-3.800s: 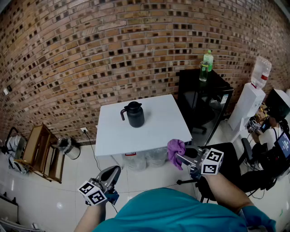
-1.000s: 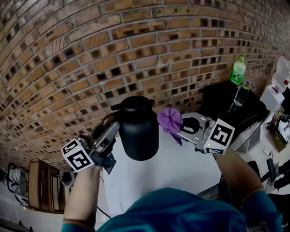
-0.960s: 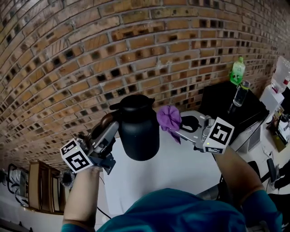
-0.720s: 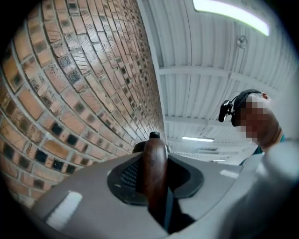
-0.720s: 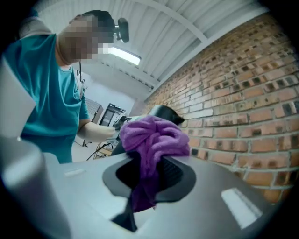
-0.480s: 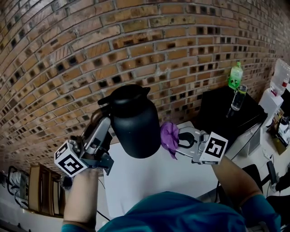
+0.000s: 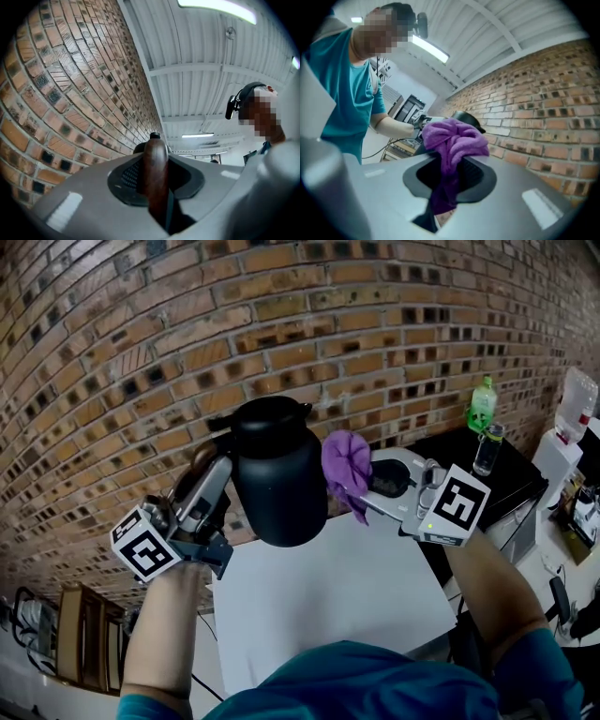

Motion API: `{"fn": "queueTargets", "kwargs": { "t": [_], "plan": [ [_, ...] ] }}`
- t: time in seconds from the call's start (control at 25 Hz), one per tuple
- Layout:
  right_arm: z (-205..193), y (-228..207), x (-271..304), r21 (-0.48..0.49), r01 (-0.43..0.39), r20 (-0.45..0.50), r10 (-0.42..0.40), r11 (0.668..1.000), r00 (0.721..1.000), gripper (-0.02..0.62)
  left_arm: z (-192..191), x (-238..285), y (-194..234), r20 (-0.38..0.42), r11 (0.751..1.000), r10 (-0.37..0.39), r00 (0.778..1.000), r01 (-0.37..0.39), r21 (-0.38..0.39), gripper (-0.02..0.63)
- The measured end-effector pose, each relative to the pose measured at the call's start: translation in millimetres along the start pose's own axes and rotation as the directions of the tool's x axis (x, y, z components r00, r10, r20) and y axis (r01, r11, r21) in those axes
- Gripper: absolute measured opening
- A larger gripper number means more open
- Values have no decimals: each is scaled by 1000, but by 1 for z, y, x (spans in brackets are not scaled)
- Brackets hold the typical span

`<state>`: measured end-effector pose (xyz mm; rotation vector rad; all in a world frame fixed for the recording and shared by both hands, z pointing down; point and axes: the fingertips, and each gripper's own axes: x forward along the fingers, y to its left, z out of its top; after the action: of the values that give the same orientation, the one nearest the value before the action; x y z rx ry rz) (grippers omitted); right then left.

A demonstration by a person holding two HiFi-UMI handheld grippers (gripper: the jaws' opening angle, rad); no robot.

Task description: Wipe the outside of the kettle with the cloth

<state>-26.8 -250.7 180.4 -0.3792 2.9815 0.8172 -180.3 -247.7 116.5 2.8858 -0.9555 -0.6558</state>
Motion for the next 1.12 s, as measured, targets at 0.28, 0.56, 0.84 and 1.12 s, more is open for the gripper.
{"fn": "queueTargets", "kwargs": {
  "t": [0.28, 0.56, 0.84, 1.12],
  "plan": [
    [-62, 63, 6, -28, -155, -182, 147, 988, 972, 64, 3, -2, 1, 51, 999, 13, 999, -11, -52, 95],
    [-43, 56, 3, -45, -123, -113, 118, 991, 987, 64, 3, -8, 12, 26, 998, 63, 998, -62, -33, 94],
    [4, 4, 23, -332, -7, -313, -104, 943, 944, 64, -20, 6, 12, -83, 988, 155, 984, -156, -3, 95],
    [-53, 45, 40, -390, -123, -457, -76, 913, 886, 64, -20, 6, 24, -78, 954, 301, 951, -299, 28, 94]
  ]
}}
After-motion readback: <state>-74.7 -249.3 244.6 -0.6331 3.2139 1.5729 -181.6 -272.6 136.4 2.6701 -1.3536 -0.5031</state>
